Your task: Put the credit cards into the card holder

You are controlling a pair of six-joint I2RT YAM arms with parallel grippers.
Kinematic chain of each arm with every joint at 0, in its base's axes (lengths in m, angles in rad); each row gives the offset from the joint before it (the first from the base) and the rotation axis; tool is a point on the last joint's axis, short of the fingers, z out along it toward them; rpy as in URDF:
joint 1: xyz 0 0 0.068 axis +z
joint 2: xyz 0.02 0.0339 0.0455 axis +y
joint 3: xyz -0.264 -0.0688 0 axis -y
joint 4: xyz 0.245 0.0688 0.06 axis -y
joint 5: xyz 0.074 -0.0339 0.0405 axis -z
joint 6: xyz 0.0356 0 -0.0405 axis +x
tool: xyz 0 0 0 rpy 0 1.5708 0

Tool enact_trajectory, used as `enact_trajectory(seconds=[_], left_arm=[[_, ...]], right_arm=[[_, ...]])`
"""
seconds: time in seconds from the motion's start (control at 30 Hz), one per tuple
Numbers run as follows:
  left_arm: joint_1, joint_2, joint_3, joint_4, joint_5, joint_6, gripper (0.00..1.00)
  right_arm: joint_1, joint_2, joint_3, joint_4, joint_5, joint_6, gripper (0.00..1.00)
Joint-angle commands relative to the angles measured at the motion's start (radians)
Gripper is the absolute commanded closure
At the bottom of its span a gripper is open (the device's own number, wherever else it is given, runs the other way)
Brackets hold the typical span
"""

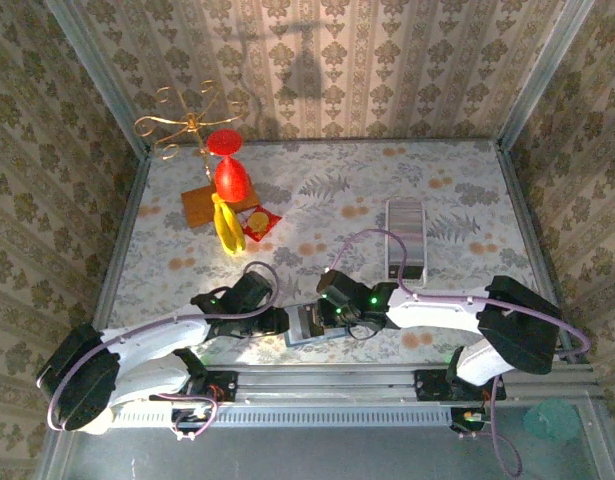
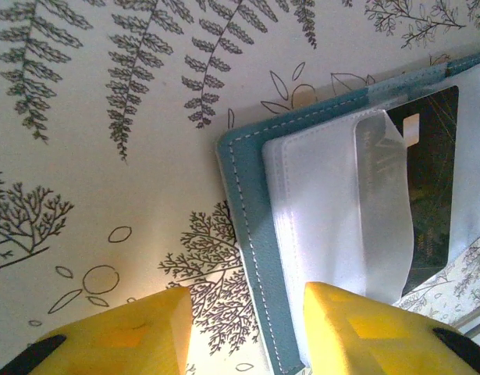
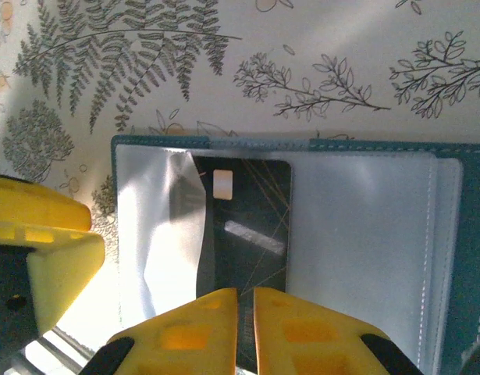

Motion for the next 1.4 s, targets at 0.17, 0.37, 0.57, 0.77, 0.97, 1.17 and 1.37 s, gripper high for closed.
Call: enact_trajectory(seconds=[0.17,0.37,0.57,0.77,0.97,1.17,1.37], left_arm=[[0.023,0.043,-0.018,0.087,0.071,-0.033,0.6],[0.026,0.058,-0.032,0.102,0.071,-0.043,0.62],[0.027,0.082,-0.042,0.115,0.066,-0.049,0.65],[0.027,0.117,-0.041,0.136,0.08,-0.053,0.68],[0.028,0.109,-0.051,0.148,0.082,-0.063,0.68],[0.027,0.101,-0.056,0.148,0.08,-0.068,0.68],[0.028,0.091,-0.055,0.142,0.079,-0.065,0.69]], right_arm=[[-0.016,0.09,0.06,-0.056,0.026,-0.028,0.89],[-0.011,0.134,0.062,-0.028,-0.011,-0.027,0.9],[0.01,0.152,0.068,0.024,-0.047,-0.026,0.89],[0.031,0.141,0.063,0.068,-0.05,-0.008,0.89],[0.042,0.138,0.054,0.149,-0.064,0.018,0.89],[0.044,0.108,0.04,0.189,-0.054,0.029,0.89],[0.034,0.039,0.001,0.047,0.057,0.054,0.97]])
